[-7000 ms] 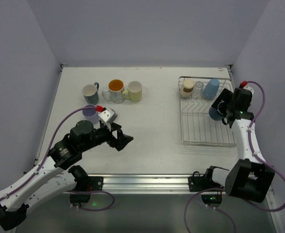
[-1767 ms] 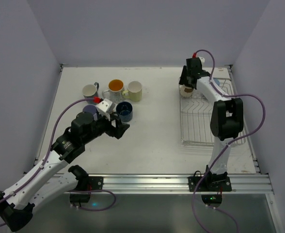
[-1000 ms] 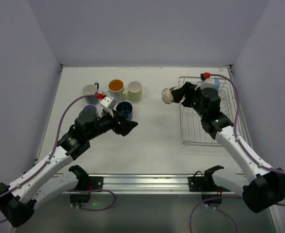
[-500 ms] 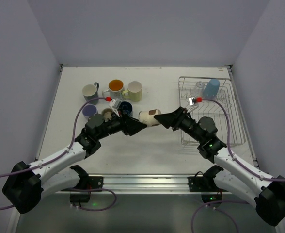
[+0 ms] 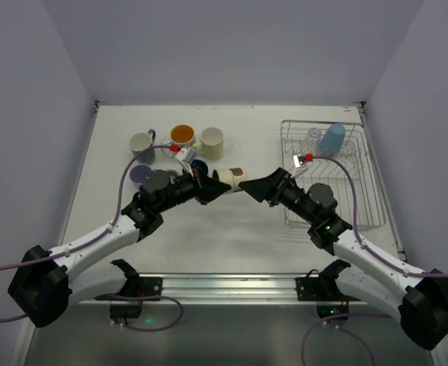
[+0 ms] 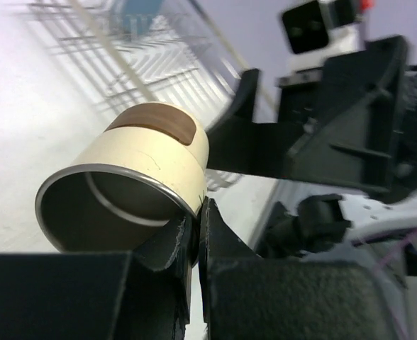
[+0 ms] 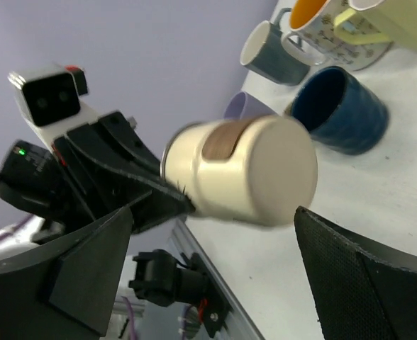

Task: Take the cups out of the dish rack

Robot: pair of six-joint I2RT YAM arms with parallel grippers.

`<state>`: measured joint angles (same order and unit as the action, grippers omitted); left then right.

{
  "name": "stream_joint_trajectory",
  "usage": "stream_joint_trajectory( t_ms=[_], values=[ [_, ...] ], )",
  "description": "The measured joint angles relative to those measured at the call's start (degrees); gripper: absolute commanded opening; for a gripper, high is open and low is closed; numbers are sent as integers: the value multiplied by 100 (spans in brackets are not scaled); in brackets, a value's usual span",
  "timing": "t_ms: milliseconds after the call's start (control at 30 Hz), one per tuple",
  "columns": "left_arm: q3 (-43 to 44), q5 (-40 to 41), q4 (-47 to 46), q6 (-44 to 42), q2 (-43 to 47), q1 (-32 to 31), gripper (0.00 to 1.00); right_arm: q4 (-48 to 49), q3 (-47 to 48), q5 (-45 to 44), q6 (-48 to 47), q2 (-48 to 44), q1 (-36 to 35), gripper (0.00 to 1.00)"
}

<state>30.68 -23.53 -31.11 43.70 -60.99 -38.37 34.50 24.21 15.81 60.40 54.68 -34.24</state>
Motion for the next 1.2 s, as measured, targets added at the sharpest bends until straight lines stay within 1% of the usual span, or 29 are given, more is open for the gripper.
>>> stream_joint_trajectory(
  t_ms=[100, 200, 333, 533, 700, 900, 967, 1000, 1067, 1100, 1200],
  values=[
    [654, 498, 1115, -509, -254, -28, 0, -868, 114, -245, -378, -422, -37, 99],
    [1353, 1014, 1926, -957, -636, -42, 0, -1668, 299, -636, -796, -872, -37, 99],
    [1998, 1587, 2704, -1355, -1276, -105, 0, -2559, 350, -1102, -1246, -1532, -37, 99],
    [2953, 2411, 3882, -1838, -2562, -455, 0, -3775, 348, -1856, -1744, -2455, -37, 99],
    [3941, 3005, 4684, -2194, -3727, -673, 0, -4304, 341, -2247, -1937, -3095, -37, 99],
    [4813, 3543, 5383, -2533, -4612, -693, 0, -4522, 264, -2382, -2046, -3139, -37, 99],
    [5119, 3709, 5593, -2625, -4857, -693, 4, -4594, 223, -2387, -2068, -3119, -37, 99],
    [5217, 3762, 5648, -2664, -4946, -693, 11, -4614, 212, -2389, -2083, -3099, -37, 99],
    [5425, 3864, 5790, -2747, -5128, -693, 16, -4647, 186, -2406, -2107, -3060, -37, 99],
    [5523, 3904, 5858, -2796, -5206, -693, 22, -4666, 181, -2424, -2120, -3038, -37, 99],
    [5742, 3991, 6033, -2876, -5355, -693, 29, -4673, 181, -2485, -2194, -2946, -37, 99]
  ],
)
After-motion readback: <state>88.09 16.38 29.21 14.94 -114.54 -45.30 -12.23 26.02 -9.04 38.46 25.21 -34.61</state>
